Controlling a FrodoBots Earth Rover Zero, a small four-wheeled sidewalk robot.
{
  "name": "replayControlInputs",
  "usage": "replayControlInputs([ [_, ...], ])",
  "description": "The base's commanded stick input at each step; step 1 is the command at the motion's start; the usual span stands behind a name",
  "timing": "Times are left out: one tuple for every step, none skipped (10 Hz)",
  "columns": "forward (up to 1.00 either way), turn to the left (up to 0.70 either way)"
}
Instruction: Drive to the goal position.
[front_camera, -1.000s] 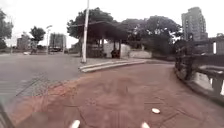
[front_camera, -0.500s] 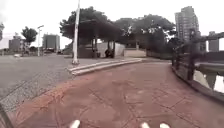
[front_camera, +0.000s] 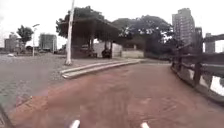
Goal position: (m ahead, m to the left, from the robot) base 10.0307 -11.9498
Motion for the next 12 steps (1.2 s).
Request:
replayControlInputs([
  [0.7, -0.05],
  [0.7, -0.18],
  [0.7, -0.29],
  [0.7, -0.35],
  [0.7, -0.35],
  [0.7, -0.35],
  [0.7, -0.35],
  [0.7, -0.35],
  [0.7, -0.34],
  [0.7, -0.31],
  [0.7, -0.12],
  [0.7, -0.04],
])
